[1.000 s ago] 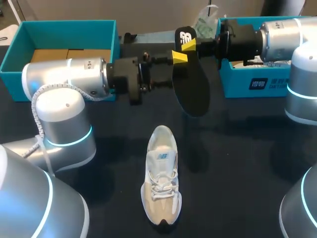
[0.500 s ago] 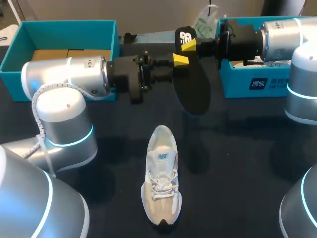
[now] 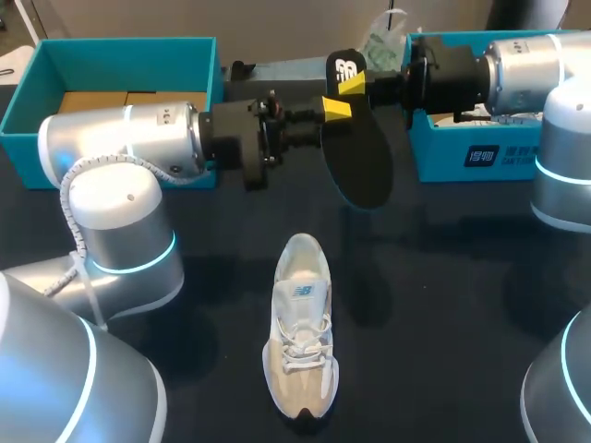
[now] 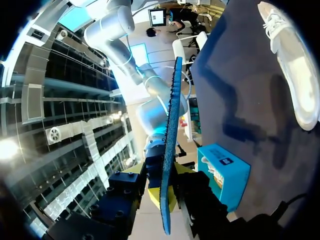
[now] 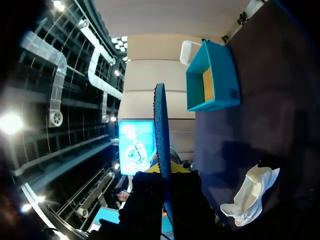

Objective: Take the shoe out of the shoebox, open the shoe tongue, remove and reinsert the insole, then place the shoe into the shoebox

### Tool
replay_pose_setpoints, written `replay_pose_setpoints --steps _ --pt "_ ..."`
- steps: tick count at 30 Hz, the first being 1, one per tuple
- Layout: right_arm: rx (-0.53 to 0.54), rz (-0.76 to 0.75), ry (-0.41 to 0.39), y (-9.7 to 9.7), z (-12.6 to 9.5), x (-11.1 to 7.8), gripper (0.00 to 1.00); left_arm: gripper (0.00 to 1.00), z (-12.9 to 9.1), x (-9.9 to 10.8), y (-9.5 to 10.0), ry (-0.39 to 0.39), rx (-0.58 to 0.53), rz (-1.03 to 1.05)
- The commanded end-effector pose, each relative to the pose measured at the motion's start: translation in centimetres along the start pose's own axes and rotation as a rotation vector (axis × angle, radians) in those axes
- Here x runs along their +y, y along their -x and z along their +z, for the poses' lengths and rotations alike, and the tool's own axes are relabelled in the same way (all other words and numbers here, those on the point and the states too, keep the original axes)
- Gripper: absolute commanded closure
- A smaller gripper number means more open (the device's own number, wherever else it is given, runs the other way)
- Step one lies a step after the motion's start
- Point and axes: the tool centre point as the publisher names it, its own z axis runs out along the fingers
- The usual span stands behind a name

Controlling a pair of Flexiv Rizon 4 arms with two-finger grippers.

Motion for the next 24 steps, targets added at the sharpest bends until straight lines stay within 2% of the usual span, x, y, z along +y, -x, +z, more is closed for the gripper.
replay_pose_setpoints --steps 1,8,10,11,12,21,22,24 --pt "-0.002 0.001 0.000 -0.01 0.12 0.03 1.00 0.76 0.57 -0.15 0.09 0.007 0.005 0.000" --pt "-0.002 0.001 0.000 -0.01 0.12 0.03 1.00 0.82 0.68 -0.16 0.22 0.014 0.019 0.006" --pt "-0.002 0.001 0.000 -0.01 0.12 0.03 1.00 0.87 0.75 -0.12 0.15 0.015 0.021 0.005" --pt "-0.002 0.001 0.000 -0.01 0.12 0.03 1.00 0.98 0.79 -0.11 0.10 0.019 0.026 0.003" --pt "-0.002 0.001 0.000 -0.01 0.12 0.03 1.00 1.00 0.80 -0.11 0.09 0.020 0.027 0.003" --pt "0.000 0.001 0.002 -0.07 0.10 0.02 1.00 1.00 0.57 -0.18 0.03 0.019 0.028 0.009" --pt "0.004 -0.002 0.001 -0.10 0.07 -0.03 0.69 1.00 0.41 -0.22 0.05 0.019 0.028 0.009" --pt "0.010 -0.009 0.009 -0.18 -0.07 -0.15 0.00 1.00 -0.03 -0.26 0.00 0.019 0.031 0.009"
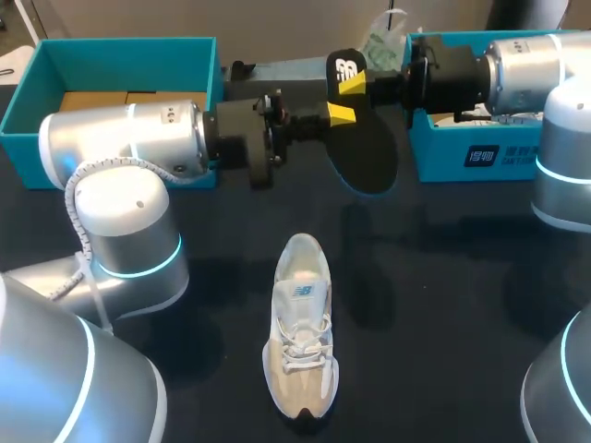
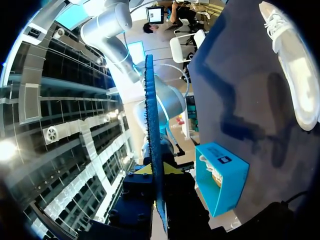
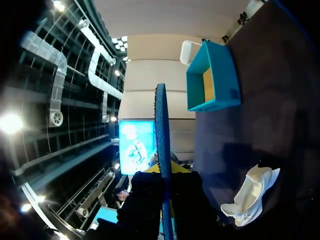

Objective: Take the shoe out of the shoebox, open the shoe tongue, remove and reinsert the insole, then place the shoe into the shoebox

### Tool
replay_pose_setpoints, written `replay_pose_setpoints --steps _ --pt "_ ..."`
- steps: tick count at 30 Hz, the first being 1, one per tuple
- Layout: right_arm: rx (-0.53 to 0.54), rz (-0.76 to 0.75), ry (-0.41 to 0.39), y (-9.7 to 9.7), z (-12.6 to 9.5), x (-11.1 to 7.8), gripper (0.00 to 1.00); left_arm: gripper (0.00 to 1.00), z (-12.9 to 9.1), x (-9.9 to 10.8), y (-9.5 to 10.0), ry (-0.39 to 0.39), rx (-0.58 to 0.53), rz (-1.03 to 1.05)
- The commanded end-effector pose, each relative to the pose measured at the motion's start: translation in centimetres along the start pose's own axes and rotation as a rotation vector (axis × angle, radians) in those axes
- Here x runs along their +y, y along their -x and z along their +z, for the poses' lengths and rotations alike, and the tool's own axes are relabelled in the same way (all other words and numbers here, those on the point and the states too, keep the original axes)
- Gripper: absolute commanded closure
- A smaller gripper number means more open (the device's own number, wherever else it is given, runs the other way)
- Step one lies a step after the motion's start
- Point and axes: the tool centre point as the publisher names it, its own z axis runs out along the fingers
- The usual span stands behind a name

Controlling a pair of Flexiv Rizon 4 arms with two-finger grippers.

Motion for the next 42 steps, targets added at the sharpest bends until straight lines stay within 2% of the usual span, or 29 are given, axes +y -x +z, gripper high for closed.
replay_pose_setpoints --steps 1,6,11,14,19,21,33,37,42 --pt "0.009 -0.012 0.011 -0.1 -0.1 -0.2 0.00 1.00 -0.8 -0.2 -0.1 0.003 0.010 0.000" --pt "0.026 -0.051 0.033 -0.5 -1.1 -0.7 0.00 1.00 -2.9 -0.1 -0.7 0.023 0.038 -0.043" --pt "0.024 -0.082 0.036 -0.7 -2.2 -1.5 0.00 1.00 -5.5 -0.1 -1.4 0.026 0.092 -0.171" --pt "0.019 -0.085 0.038 -0.5 -2.8 -2.0 0.00 1.00 -6.8 -0.3 -1.8 0.010 0.118 -0.317" --pt "0.014 -0.092 0.042 -0.4 -3.2 -2.3 0.00 1.00 -8.3 -0.1 -3.2 -0.085 0.096 -0.802" --pt "0.014 -0.093 0.051 -0.3 -3.3 -2.4 0.00 1.00 -8.7 -0.1 -3.5 -0.095 0.102 -0.870" --pt "0.014 -0.093 0.051 -0.3 -3.3 -2.4 0.00 1.00 -8.7 -0.1 -3.5 -0.095 0.102 -0.870" --pt "0.014 -0.093 0.051 -0.3 -3.3 -2.4 0.00 1.00 -8.7 -0.1 -2.7 -0.126 0.119 -1.163" --pt "0.014 -0.093 0.051 -0.3 -3.3 -2.4 0.00 1.00 -9.1 -0.1 -2.2 -0.110 0.155 -1.454"
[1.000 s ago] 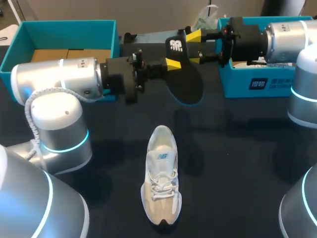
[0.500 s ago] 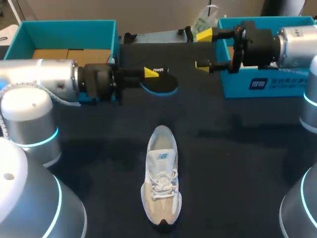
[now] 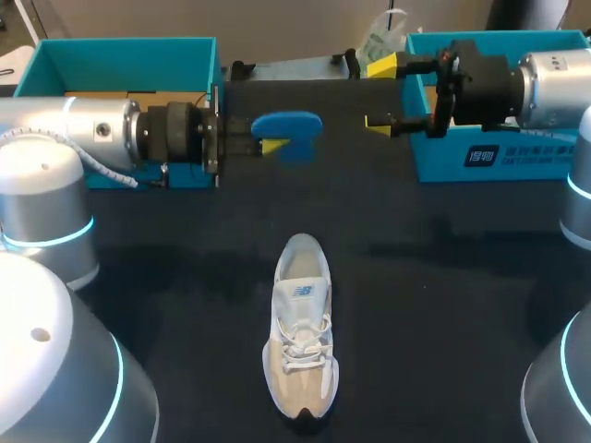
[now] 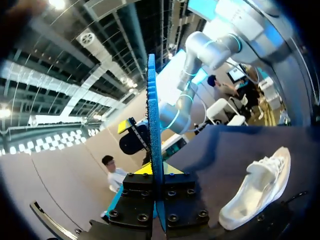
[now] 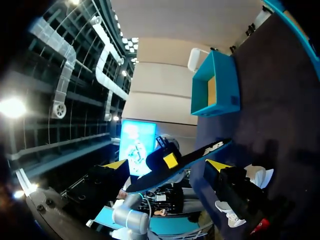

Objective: Take the shoe out of the shoebox, open the shoe tongue, remove and reinsert the insole, then place the shoe into the shoebox

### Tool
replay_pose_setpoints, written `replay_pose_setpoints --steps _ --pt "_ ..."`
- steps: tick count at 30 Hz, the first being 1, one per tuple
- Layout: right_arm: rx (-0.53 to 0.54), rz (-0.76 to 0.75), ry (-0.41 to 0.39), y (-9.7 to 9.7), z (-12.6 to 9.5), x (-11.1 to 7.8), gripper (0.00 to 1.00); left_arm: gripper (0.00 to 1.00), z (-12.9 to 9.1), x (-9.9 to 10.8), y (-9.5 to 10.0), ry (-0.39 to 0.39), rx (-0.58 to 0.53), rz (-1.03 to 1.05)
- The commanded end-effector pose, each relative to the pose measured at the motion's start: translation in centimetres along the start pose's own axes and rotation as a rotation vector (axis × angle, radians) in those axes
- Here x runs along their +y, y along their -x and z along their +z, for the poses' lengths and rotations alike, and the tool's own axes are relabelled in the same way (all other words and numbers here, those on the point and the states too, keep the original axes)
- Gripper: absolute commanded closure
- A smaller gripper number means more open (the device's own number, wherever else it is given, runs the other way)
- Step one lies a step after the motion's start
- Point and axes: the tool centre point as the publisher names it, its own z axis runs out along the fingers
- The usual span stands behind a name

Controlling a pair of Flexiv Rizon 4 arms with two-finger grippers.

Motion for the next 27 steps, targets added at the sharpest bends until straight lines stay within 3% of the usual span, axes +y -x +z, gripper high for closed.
replay_pose_setpoints --steps 1,7,8,22,27 --pt "-0.001 0.000 0.002 0.0 0.1 -0.1 0.00 1.00 -0.4 -0.3 0.4 0.009 0.031 -0.430" --pt "-0.001 0.000 0.002 0.0 0.1 -0.1 0.00 1.00 0.1 -0.5 -0.2 0.050 0.034 -0.738" --pt "-0.001 0.000 0.002 0.0 0.1 -0.1 0.00 1.00 0.3 -0.4 -0.4 0.082 0.050 -0.747" --pt "-0.001 0.000 0.002 0.0 0.1 -0.1 0.00 1.00 0.3 -0.4 -0.4 0.082 0.050 -0.747" --pt "-0.001 0.000 0.002 0.0 0.1 -0.1 0.00 1.00 0.6 0.2 -1.2 0.099 0.046 -1.016"
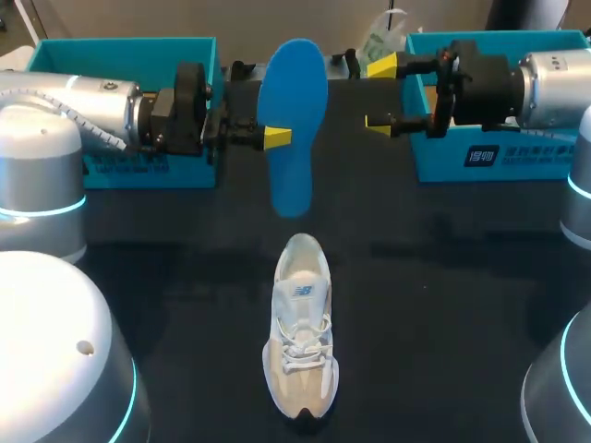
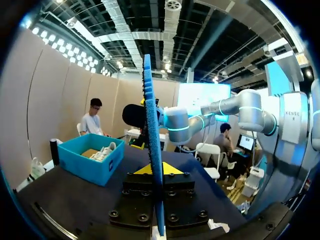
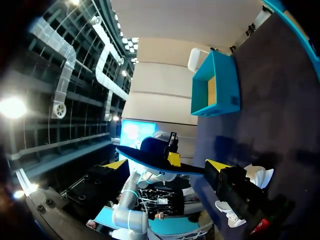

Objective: Take the shoe out of the shoebox, open the shoe tongue, remove and reinsert the insole, then place the shoe into the shoebox

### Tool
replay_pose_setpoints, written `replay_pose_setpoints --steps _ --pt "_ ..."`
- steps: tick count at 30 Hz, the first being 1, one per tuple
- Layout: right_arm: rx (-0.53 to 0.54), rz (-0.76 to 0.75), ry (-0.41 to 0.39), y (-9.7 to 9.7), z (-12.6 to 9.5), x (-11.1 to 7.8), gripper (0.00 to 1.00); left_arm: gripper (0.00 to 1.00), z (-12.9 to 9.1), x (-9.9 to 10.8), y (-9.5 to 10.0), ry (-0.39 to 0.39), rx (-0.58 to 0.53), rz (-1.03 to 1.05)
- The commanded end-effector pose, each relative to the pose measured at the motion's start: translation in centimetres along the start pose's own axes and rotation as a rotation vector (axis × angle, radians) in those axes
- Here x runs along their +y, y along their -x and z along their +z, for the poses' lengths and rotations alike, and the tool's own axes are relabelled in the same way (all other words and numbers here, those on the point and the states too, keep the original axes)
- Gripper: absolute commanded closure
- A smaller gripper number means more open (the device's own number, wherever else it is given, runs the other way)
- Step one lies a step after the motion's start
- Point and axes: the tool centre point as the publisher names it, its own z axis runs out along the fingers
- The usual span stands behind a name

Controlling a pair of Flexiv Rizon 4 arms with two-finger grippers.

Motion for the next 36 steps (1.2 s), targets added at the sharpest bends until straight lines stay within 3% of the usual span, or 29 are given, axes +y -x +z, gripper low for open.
replay_pose_setpoints --steps 1,10,16,30,36 --pt "-0.001 0.001 0.002 0.0 0.1 -0.1 0.00 1.00 0.4 0.7 -0.2 0.018 0.004 -0.220" --pt "-0.001 0.001 0.002 0.0 0.1 -0.1 0.00 1.00 -0.1 1.2 -0.5 -0.049 0.025 -0.583" --pt "-0.001 0.001 0.002 0.0 0.1 -0.1 0.00 1.00 -0.8 1.9 0.1 -0.092 0.050 -0.694" --pt "-0.005 -0.004 0.001 0.1 0.1 -0.1 0.00 1.00 -0.1 3.1 2.6 -0.111 0.048 -0.890" --pt "-0.132 -0.037 -0.043 0.2 0.1 -0.1 0.00 1.00 0.2 3.6 3.3 -0.114 0.061 -0.933"
